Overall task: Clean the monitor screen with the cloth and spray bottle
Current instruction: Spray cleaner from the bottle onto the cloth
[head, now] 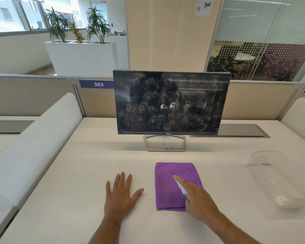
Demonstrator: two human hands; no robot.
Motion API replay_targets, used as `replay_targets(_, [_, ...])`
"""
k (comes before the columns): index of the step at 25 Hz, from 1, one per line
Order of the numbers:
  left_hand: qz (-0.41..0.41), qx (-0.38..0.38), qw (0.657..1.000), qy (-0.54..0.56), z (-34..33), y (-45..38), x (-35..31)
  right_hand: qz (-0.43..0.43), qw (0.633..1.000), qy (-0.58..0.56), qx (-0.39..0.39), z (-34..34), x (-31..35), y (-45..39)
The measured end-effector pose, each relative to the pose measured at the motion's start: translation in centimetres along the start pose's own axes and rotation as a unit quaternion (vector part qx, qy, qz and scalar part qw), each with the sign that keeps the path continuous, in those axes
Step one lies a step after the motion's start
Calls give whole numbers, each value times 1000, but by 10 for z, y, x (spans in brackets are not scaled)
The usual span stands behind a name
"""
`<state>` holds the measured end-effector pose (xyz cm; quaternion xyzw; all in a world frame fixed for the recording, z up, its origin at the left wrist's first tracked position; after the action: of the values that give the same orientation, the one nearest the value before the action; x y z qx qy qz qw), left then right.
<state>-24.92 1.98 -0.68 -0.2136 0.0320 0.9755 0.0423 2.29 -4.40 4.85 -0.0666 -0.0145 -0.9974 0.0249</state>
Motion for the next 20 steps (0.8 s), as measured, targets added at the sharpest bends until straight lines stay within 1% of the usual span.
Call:
replay_targets(5, [-1,-1,1000,2,0,0,0,5,1000,-11,6,-1,8,-1])
replay_targets(9, [0,-1,1000,1,0,0,1,45,999,-13,11,-2,20,1])
replay_targets(14, [-1,-4,1000,0,0,0,1,93,994,2,50,-13,26,5])
replay_targets(20, [-2,-3,1000,1,-3,-3,3,119,992,17,42,-12,16,19])
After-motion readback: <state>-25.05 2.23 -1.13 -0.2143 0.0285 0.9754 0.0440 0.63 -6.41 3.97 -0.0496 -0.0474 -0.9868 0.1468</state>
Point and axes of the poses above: each hand's wrist, its own y-axis away from the middle knuckle, its own z-axis out of the back of the hand, x = y × z, the point moved 8 cm from there along -y, towards the middle knuckle, and after that the axes turned 13 degrees about y, right-handed, at the moved point
